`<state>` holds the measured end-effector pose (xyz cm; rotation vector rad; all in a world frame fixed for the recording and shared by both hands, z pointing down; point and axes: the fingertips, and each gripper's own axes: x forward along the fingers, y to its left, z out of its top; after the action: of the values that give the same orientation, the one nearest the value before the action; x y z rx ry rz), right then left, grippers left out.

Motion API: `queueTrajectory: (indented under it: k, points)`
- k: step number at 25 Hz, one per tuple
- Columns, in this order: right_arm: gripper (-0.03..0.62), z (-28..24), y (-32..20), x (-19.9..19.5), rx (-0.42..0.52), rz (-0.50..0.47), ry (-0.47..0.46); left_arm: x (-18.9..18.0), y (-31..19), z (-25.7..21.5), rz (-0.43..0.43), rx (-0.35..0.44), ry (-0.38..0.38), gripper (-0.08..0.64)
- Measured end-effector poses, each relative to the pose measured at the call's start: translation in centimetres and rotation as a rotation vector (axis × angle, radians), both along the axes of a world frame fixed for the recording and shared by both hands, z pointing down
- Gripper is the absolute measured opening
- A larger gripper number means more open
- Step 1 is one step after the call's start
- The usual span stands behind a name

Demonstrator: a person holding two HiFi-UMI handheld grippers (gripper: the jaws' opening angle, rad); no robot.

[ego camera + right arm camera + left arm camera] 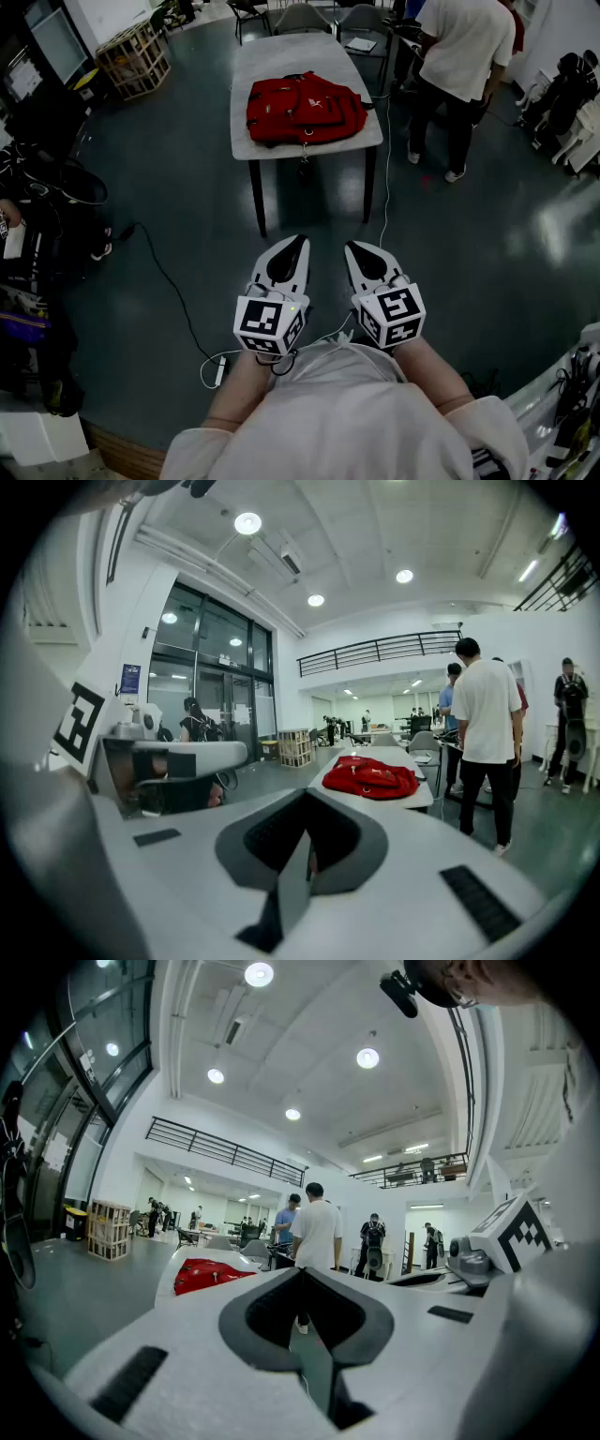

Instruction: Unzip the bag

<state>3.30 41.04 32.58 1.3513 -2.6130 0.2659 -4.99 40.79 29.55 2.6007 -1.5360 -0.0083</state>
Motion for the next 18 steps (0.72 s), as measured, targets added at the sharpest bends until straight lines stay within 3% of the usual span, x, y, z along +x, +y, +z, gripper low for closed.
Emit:
queueTrajectory:
  k: [8,18]
  points:
    - [0.026,0.2,0.5,-0.3,-0.016,-0.009,0.016,-0.1,0.5,-0.2,0.005,0.007,-0.026,0.028]
    - [0.028,0.0,0.2,-1.4,-0.045,0.002,-0.046,-1.1,1.0,0.5,0.003,-0.014,-0.007,0.028]
